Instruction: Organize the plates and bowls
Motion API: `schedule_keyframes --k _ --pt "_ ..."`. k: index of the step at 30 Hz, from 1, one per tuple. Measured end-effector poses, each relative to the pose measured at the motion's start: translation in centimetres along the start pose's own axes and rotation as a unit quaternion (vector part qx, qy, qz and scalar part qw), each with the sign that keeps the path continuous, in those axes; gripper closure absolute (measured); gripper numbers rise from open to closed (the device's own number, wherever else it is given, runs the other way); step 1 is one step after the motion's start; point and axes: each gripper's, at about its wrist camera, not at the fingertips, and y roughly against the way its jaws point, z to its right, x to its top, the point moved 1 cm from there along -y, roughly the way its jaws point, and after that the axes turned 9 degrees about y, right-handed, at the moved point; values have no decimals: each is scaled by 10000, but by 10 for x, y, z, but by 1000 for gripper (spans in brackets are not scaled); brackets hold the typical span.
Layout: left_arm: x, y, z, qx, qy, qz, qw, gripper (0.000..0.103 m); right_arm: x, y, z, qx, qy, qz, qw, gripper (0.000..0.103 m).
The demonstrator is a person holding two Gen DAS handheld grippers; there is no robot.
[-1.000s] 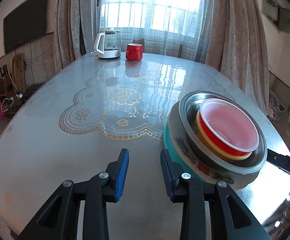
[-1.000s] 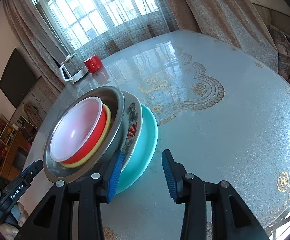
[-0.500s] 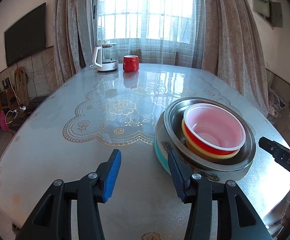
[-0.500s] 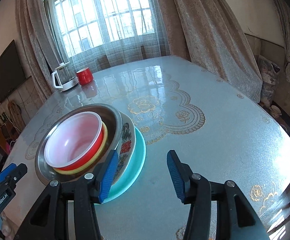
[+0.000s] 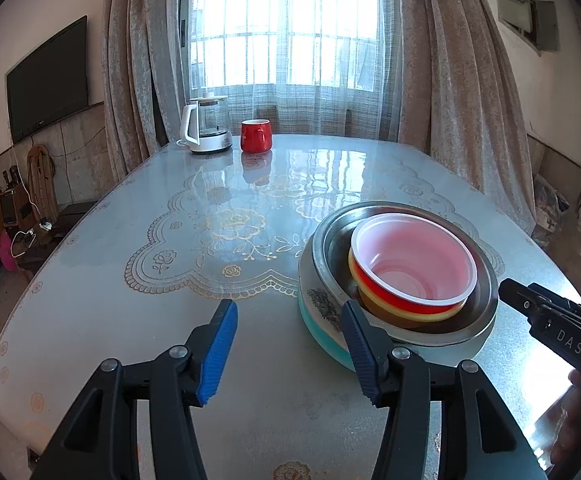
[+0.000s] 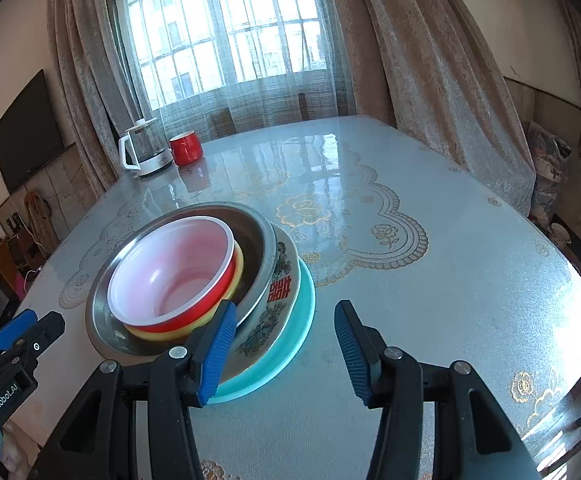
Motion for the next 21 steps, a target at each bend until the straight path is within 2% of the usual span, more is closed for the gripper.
schedule_keyframes --k 21 --pt "-1 0 0 93 4 -5 10000 48 -1 -2 0 39 -33 -17 10000 51"
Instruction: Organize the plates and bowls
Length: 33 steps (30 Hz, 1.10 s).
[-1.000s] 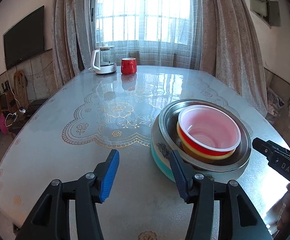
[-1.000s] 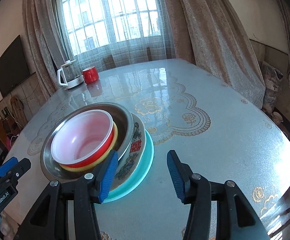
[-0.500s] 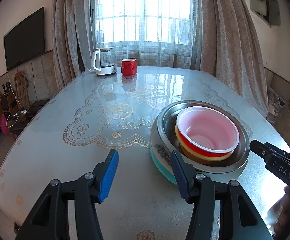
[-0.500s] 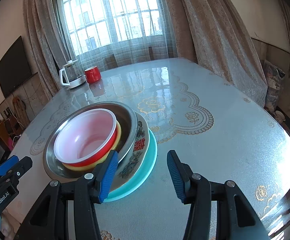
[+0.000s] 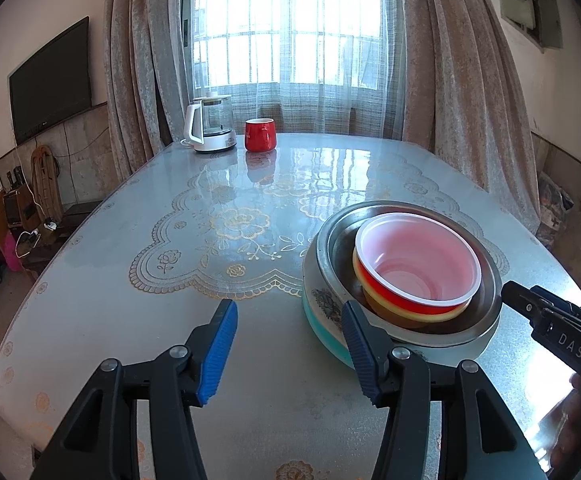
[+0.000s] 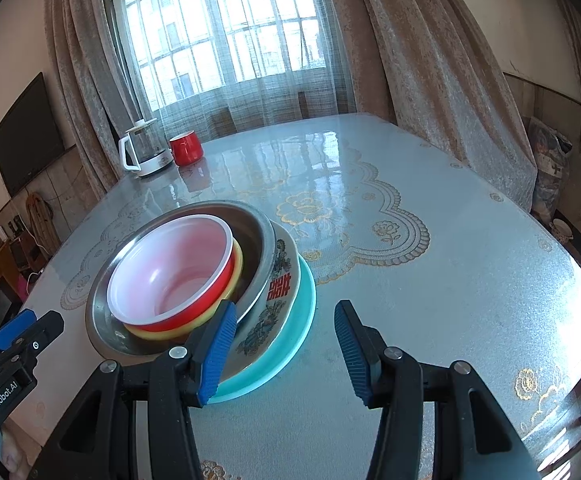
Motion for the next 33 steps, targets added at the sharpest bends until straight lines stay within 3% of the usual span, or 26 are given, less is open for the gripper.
schedule_keyframes --k 33 --pt "7 9 7 -118 -134 219 9996 36 -2 4 -1 11 -5 15 10000 51"
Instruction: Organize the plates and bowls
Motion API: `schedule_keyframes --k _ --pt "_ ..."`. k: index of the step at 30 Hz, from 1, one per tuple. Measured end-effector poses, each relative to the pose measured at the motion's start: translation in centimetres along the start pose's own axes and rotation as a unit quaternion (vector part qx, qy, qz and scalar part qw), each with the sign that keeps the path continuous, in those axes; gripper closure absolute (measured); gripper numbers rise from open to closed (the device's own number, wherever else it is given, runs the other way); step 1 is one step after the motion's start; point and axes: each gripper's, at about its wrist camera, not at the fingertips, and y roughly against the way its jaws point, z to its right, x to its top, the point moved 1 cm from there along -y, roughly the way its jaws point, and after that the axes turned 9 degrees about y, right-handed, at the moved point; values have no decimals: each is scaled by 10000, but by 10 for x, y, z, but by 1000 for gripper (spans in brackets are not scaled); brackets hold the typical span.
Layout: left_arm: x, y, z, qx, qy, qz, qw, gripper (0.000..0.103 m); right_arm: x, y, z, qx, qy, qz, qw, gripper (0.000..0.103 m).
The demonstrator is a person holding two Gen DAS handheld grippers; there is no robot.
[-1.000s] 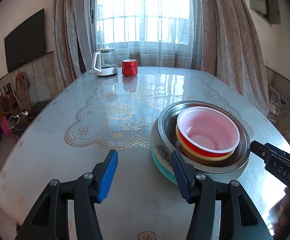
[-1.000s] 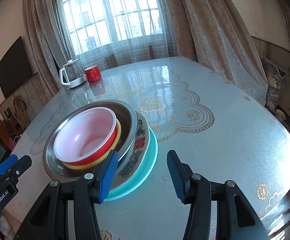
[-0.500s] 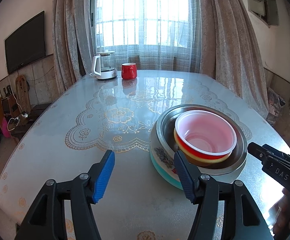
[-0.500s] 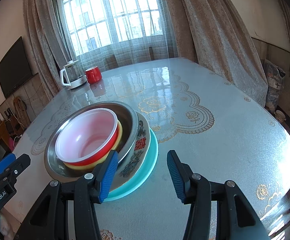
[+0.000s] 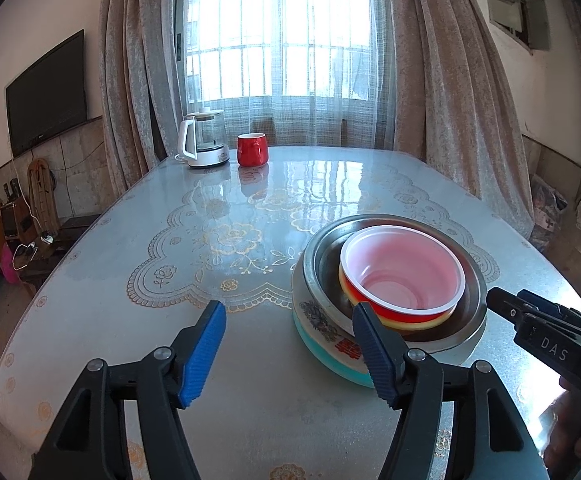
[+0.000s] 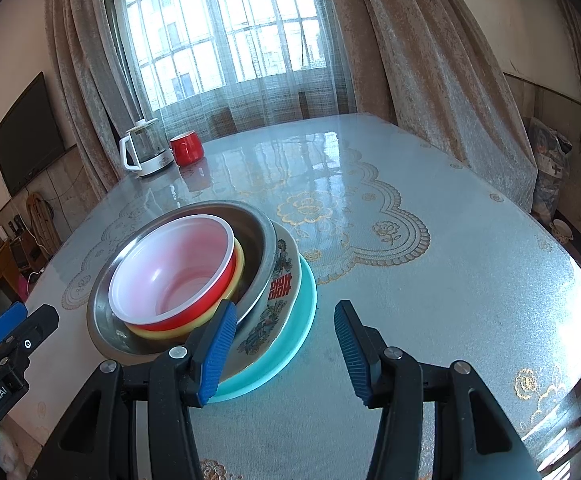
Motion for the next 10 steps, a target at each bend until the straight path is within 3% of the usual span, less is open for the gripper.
schedule_keyframes --k 10 --pt "5 3 -4 -200 149 119 9996 39 2 -1 3 -44 19 36 10000 51"
